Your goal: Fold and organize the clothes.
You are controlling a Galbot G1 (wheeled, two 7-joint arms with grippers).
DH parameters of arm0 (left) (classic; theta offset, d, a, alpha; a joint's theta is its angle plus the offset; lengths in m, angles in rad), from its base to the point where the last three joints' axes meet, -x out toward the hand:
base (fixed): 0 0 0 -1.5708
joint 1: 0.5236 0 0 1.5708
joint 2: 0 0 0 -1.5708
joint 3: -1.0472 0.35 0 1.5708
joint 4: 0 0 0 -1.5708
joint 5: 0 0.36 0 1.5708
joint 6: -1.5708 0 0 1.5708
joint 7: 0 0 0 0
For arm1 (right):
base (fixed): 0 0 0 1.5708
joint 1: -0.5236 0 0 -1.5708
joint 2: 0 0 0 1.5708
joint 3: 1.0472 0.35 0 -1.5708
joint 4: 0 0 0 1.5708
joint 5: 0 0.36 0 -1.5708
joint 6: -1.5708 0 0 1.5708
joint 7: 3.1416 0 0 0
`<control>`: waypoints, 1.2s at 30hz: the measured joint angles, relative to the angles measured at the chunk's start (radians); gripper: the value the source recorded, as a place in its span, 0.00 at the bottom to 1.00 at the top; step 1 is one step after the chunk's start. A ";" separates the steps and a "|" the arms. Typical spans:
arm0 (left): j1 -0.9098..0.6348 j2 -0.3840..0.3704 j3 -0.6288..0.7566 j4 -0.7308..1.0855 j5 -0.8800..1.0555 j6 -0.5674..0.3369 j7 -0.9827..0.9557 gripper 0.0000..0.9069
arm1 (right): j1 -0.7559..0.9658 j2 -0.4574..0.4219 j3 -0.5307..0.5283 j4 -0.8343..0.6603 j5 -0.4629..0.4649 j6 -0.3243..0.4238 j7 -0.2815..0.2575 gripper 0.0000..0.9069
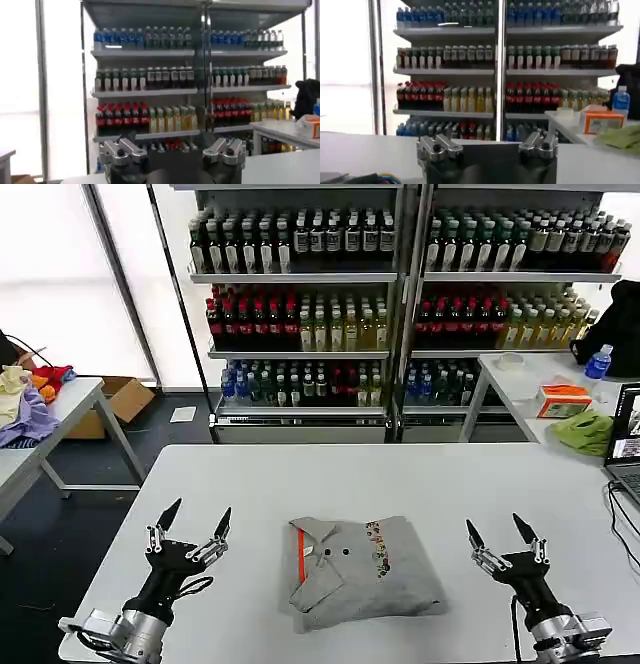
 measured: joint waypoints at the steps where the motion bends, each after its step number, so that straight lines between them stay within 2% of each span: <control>1: 0.001 -0.001 0.001 -0.001 0.006 -0.004 0.003 1.00 | -0.002 0.002 0.004 0.001 0.000 0.003 -0.004 1.00; 18: 0.002 0.009 -0.043 0.001 0.032 -0.028 0.041 1.00 | -0.010 0.044 0.017 -0.015 -0.008 0.038 -0.022 1.00; 36: 0.029 -0.019 -0.106 -0.005 0.020 -0.040 0.084 1.00 | -0.025 0.064 0.056 -0.028 0.006 0.080 -0.047 1.00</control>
